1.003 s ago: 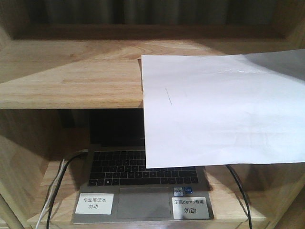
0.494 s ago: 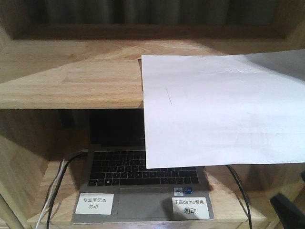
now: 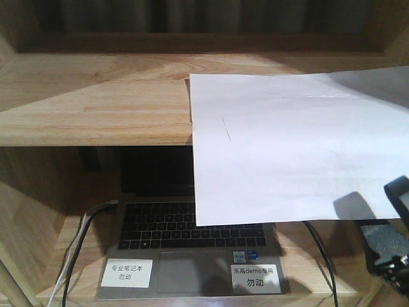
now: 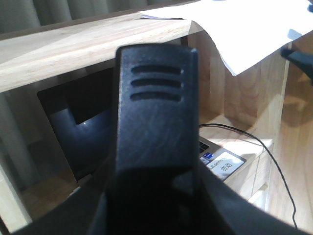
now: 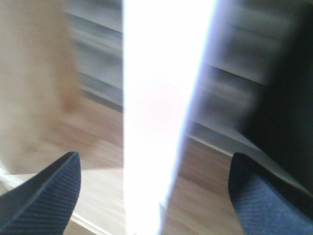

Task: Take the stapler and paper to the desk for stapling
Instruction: 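Move the right gripper down toward the white paper sheet, then grasp the white paper edge with the right gripper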

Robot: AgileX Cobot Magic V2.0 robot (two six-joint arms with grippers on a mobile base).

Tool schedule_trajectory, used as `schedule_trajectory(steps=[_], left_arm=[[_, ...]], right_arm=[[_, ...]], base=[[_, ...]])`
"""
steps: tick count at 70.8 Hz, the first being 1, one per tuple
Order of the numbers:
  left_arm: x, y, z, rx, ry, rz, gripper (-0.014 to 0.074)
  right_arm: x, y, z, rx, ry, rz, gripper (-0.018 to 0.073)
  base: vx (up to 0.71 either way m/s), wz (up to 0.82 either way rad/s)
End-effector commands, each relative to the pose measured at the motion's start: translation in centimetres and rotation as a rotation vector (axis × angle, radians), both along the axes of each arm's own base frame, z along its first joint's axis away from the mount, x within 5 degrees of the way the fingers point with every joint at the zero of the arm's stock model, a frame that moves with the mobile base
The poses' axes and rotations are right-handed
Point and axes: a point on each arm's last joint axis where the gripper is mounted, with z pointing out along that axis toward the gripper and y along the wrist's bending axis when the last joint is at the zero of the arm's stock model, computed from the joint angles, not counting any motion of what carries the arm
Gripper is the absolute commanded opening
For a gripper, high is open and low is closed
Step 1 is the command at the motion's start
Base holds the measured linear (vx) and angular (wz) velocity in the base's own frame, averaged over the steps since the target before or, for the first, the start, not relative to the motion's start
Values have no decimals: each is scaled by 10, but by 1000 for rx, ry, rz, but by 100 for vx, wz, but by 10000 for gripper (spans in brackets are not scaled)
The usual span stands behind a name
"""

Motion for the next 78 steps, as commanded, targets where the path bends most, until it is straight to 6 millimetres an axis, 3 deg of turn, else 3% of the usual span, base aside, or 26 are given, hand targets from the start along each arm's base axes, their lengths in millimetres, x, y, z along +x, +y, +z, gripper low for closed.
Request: schedule_trajectory(steps=[1, 17, 56, 67, 78], left_arm=[[0, 1, 17, -84, -94, 8, -6], [0, 1, 17, -84, -94, 8, -6], [0, 1, 17, -84, -94, 8, -6], [0, 1, 17, -84, -94, 8, -6], [0, 1, 17, -84, -94, 8, -6]], right_arm=[[2, 4, 16, 48, -156, 15, 585], [9, 6, 15, 57, -167, 4, 585], [27, 8, 39, 62, -240, -101, 578], [30, 8, 42, 70, -242, -108, 511], [30, 8, 42, 76, -240, -107, 354]], base=[[0, 0], [0, 0], [0, 0], [0, 0], [0, 0]])
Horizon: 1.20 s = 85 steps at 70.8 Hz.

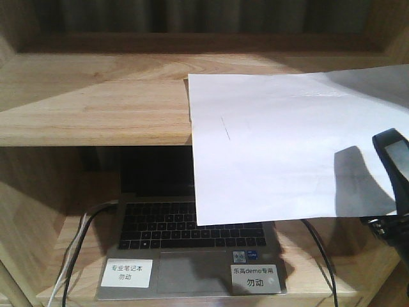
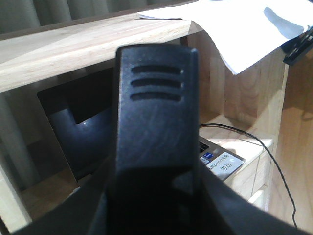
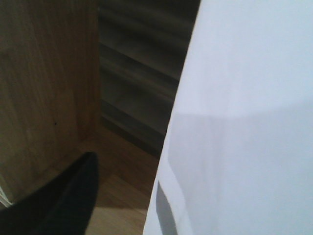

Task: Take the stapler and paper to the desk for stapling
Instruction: 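Grasp the white paper edge with the right gripper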

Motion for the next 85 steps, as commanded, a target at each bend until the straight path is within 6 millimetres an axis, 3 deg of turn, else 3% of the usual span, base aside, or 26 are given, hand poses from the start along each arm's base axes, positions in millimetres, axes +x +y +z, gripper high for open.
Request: schedule_trajectory(steps=[1, 18, 55, 85], left_arm=[[0, 1, 17, -84, -94, 8, -6], [0, 1, 17, -84, -94, 8, -6], [0, 1, 17, -84, -94, 8, -6], [0, 1, 17, -84, -94, 8, -6]], right_arm=[[-4, -1, 20, 65, -161, -4, 337], [-5, -2, 22, 74, -182, -1, -15], [-8, 2, 24, 58, -215, 35, -11], [-35, 3, 39, -11, -362, 134, -6]], base=[[0, 0], [0, 0], [0, 0], [0, 0]])
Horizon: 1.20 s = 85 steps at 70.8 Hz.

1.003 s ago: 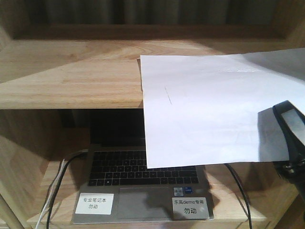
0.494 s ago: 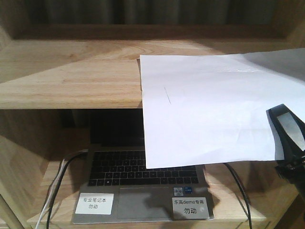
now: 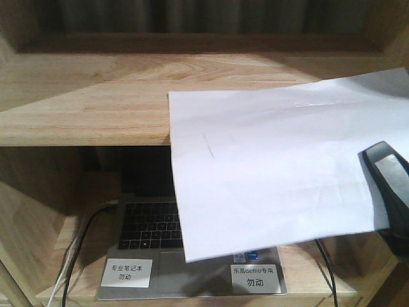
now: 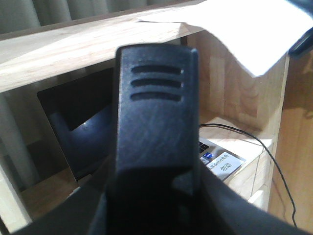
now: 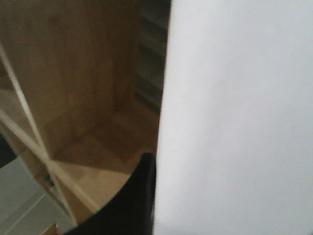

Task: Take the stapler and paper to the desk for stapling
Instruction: 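Grasp the white paper edge with the right gripper, then pull the paper off the shelf with the right gripper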

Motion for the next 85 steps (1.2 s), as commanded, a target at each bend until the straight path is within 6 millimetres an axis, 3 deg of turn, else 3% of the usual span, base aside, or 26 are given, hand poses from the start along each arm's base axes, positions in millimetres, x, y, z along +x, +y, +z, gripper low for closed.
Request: schedule_trajectory(steps=[1, 20, 59, 85], left_arm=[[0, 1, 17, -85, -94, 8, -6], [0, 1, 17, -85, -94, 8, -6], [0, 1, 17, -85, -94, 8, -6], [0, 1, 17, -85, -94, 8, -6]], right_arm=[[-16, -1, 25, 55, -216, 52, -6], [-35, 6, 24, -94, -234, 156, -6], [-74, -25, 40, 13, -287, 75, -6], [-88, -35, 44, 91, -321, 19, -6]], base=[[0, 0], [0, 0], [0, 0], [0, 0]])
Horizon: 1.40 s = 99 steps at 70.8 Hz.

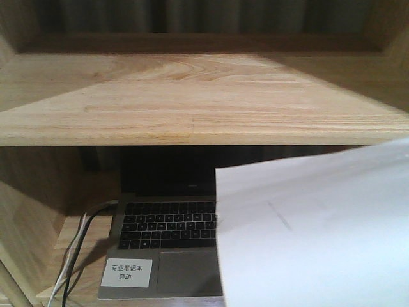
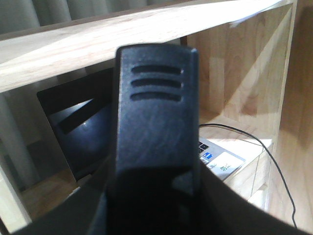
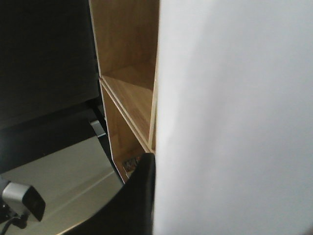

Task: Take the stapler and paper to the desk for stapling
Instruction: 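Pull the paper off the shelf with the right gripper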

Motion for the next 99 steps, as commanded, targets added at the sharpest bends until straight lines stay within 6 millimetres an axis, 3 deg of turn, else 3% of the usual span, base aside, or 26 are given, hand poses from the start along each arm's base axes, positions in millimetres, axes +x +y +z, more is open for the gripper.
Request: schedule_trajectory(steps=[1, 21, 42, 99], left_arm=[[0, 1, 17, -85, -94, 8, -6], [0, 1, 17, -85, -94, 8, -6], [0, 1, 17, -85, -94, 8, -6], [0, 1, 17, -85, -94, 8, -6]], right_arm=[[-3, -4, 11, 56, -34, 3, -6], [-9, -11, 13, 129, -37, -26, -5], [-9, -20, -14, 264, -38, -20, -6], [-12, -16, -16, 196, -86, -21, -5]], base=[[0, 0], [0, 0], [0, 0], [0, 0]])
